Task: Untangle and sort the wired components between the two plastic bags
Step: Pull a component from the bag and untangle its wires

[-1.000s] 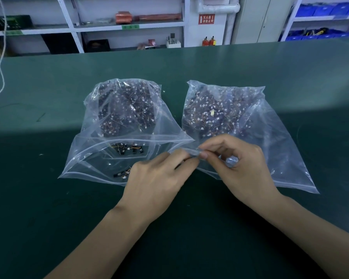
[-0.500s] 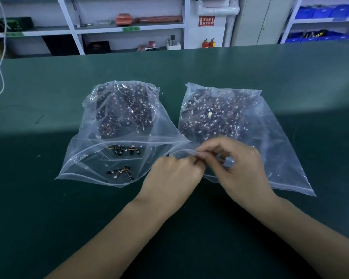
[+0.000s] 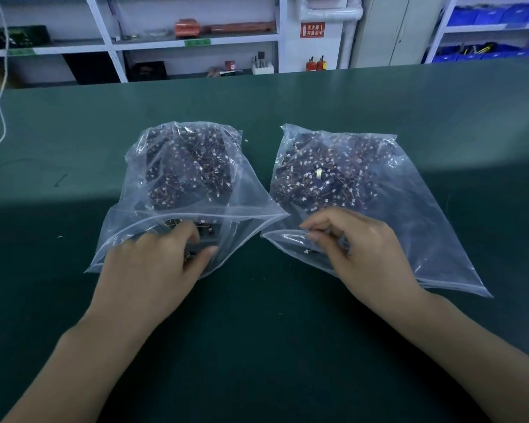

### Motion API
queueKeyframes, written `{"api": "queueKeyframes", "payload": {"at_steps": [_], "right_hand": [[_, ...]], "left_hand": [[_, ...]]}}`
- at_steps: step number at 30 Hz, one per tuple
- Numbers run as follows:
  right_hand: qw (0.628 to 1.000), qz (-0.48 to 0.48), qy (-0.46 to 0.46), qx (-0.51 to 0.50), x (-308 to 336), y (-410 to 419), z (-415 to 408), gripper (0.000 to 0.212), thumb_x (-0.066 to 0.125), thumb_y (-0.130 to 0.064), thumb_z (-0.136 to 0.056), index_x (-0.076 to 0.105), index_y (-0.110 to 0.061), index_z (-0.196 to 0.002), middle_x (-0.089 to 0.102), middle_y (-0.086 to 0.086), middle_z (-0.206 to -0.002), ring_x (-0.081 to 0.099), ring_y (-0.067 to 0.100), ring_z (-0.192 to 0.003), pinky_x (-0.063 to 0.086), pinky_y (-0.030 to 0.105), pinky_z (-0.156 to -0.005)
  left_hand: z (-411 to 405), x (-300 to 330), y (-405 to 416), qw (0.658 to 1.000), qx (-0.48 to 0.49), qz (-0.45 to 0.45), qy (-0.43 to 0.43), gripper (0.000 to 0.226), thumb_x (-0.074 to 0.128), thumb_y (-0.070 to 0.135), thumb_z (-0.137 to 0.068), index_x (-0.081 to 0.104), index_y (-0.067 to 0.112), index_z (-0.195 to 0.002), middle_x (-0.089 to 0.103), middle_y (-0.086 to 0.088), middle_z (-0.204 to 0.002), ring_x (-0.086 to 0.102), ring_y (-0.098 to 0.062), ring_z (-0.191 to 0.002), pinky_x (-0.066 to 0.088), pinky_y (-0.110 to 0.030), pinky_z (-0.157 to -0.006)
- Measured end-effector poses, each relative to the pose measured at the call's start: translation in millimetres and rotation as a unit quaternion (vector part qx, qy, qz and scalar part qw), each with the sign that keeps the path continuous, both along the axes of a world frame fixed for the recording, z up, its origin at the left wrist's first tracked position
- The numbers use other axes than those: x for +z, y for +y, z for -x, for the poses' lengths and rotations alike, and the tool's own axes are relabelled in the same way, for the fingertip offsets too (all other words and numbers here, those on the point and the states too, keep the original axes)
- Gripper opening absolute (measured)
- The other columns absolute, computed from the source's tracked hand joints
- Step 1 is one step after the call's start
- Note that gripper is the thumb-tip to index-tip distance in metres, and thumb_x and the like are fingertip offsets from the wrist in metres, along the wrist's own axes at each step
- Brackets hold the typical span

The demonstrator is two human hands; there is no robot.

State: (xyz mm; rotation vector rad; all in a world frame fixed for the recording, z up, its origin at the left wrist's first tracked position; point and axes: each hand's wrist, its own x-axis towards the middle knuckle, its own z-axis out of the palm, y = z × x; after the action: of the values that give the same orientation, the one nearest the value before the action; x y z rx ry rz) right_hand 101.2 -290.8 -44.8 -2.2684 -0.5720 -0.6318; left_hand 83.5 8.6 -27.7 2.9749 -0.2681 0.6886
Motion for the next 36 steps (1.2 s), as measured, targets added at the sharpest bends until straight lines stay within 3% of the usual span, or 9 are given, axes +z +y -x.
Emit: {"api": "queueKeyframes", "payload": {"at_steps": [2,5,10,16,20,24,29,33,36], "right_hand": [[0.999,0.027,0.015,-0.009,-2,-1,-2,0.013,0.074,-0.014,-0.098,0.074,-0.025,-0.105,0.072,-0.02,-0.098,0.069,0.001,-0.087,0.059,0.035,-0.07],[0.999,0.049,0.016,-0.012,-3,-3,-4,0.014,0.075,-0.015,-0.098,0.074,-0.027,-0.106,0.069,-0.019,-0.102,0.066,0.002,-0.088,0.059,0.038,-0.071],[0.997,0.059,-0.034,0.018,2,0,-2,0.016,0.075,-0.009,-0.097,0.076,-0.02,-0.109,0.067,-0.01,-0.108,0.064,0.014,-0.098,0.057,0.042,-0.085],[0.996,-0.003,-0.055,0.077,2,9,10,0.024,0.07,0.0,-0.095,0.075,-0.018,-0.11,0.066,-0.011,-0.109,0.065,0.017,-0.097,0.054,0.037,-0.087],[0.995,-0.031,-0.049,0.077,3,10,11,0.026,0.071,0.002,-0.094,0.076,-0.018,-0.109,0.067,-0.011,-0.108,0.066,0.016,-0.097,0.053,0.035,-0.087],[0.996,-0.051,-0.049,0.059,3,8,10,0.028,0.071,0.004,-0.094,0.076,-0.019,-0.108,0.067,-0.01,-0.108,0.066,0.018,-0.097,0.052,0.032,-0.088],[0.996,-0.052,-0.046,0.062,3,10,9,0.027,0.071,0.004,-0.094,0.076,-0.019,-0.107,0.068,-0.009,-0.107,0.066,0.018,-0.097,0.05,0.029,-0.088],[0.996,-0.052,-0.042,0.062,4,10,10,0.025,0.071,0.003,-0.095,0.076,-0.019,-0.108,0.068,-0.008,-0.107,0.066,0.019,-0.096,0.05,0.028,-0.089],[0.995,-0.063,-0.024,0.075,5,11,11,0.021,0.071,-0.001,-0.097,0.076,-0.017,-0.109,0.069,-0.008,-0.105,0.066,0.019,-0.093,0.048,0.024,-0.087]], "left_hand": [[-1,-4,3,0.998,0.029,0.005,0.049,0.037,0.053,0.073,-0.092,0.051,0.037,-0.097,0.061,0.012,-0.071,0.062,-0.021,-0.072,0.041,-0.035,-0.063],[-2,-3,3,0.997,0.025,0.018,0.077,0.03,0.058,0.067,-0.093,0.052,0.037,-0.097,0.06,0.013,-0.072,0.063,-0.017,-0.074,0.042,-0.035,-0.063],[3,5,-2,0.997,0.006,0.037,0.062,0.014,0.072,0.04,-0.091,0.059,0.037,-0.098,0.064,0.019,-0.081,0.066,-0.02,-0.08,0.046,-0.036,-0.064],[6,9,-12,0.998,-0.035,0.052,-0.017,0.036,0.084,0.017,-0.08,0.072,0.03,-0.111,0.069,0.017,-0.081,0.071,-0.027,-0.071,0.054,-0.036,-0.058],[6,1,-9,0.999,-0.019,0.044,-0.012,0.032,0.085,0.034,-0.084,0.072,0.033,-0.113,0.068,0.018,-0.083,0.072,-0.024,-0.078,0.049,-0.034,-0.059],[2,-7,-4,0.999,0.001,0.035,0.028,0.03,0.071,0.055,-0.092,0.073,0.04,-0.118,0.06,0.018,-0.096,0.069,-0.018,-0.096,0.047,-0.034,-0.063],[3,-3,-6,0.999,0.004,0.034,0.023,0.011,0.081,0.046,-0.087,0.072,0.039,-0.092,0.06,0.019,-0.088,0.066,-0.017,-0.082,0.039,-0.031,-0.06],[6,1,-12,0.996,-0.026,0.076,-0.042,0.009,0.078,0.041,-0.091,0.074,0.036,-0.097,0.067,0.016,-0.096,0.07,-0.02,-0.078,0.053,-0.035,-0.06],[8,4,-19,0.983,-0.086,0.116,-0.112,0.006,0.072,0.039,-0.099,0.075,0.035,-0.103,0.07,0.017,-0.092,0.065,-0.011,-0.074,0.054,-0.035,-0.057]]}}
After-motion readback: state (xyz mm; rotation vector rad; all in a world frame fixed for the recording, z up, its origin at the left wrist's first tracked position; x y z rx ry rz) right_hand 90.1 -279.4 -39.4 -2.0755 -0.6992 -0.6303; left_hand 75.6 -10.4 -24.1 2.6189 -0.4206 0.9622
